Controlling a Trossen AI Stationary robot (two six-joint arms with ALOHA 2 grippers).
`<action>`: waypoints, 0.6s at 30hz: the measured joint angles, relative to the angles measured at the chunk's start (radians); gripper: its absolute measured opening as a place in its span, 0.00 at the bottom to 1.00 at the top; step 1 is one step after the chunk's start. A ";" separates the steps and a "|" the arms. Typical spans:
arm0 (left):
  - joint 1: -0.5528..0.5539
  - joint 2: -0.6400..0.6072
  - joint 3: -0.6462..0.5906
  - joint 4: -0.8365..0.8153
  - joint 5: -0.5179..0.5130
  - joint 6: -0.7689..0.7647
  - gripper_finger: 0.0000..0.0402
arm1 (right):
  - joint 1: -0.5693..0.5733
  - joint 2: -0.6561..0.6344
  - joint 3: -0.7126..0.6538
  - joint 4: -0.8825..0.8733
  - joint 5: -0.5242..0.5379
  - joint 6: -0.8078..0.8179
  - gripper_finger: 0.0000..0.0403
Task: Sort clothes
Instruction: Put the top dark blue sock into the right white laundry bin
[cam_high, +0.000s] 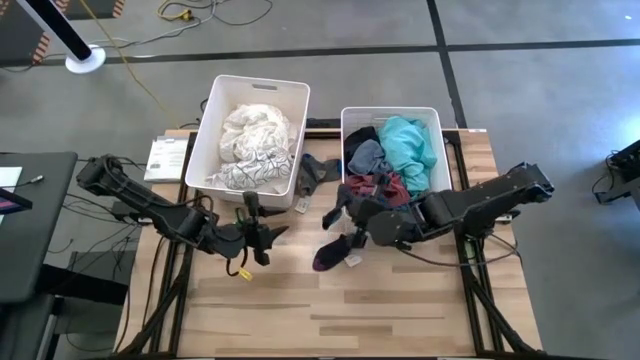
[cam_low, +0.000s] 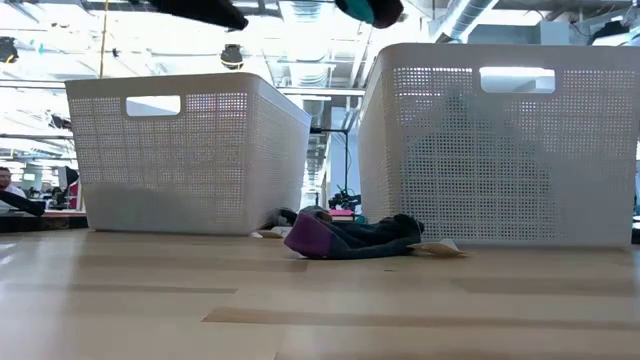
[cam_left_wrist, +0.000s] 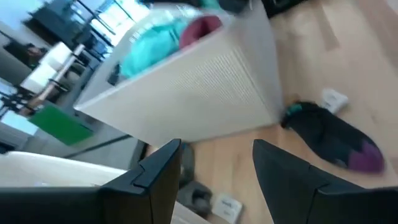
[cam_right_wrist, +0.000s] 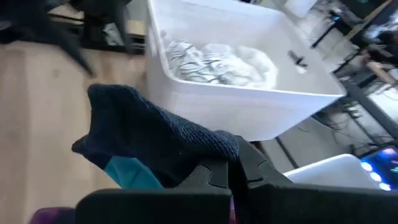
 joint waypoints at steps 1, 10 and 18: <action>0.000 -0.002 -0.012 -0.003 0.011 -0.010 0.48 | -0.002 -0.006 0.000 -0.001 0.011 -0.004 0.00; 0.000 -0.002 -0.116 0.007 0.143 -0.102 0.48 | -0.051 -0.055 0.000 -0.034 0.041 -0.023 0.00; 0.000 -0.002 -0.223 0.127 0.234 -0.143 0.48 | -0.173 -0.094 0.000 -0.067 0.040 -0.032 0.00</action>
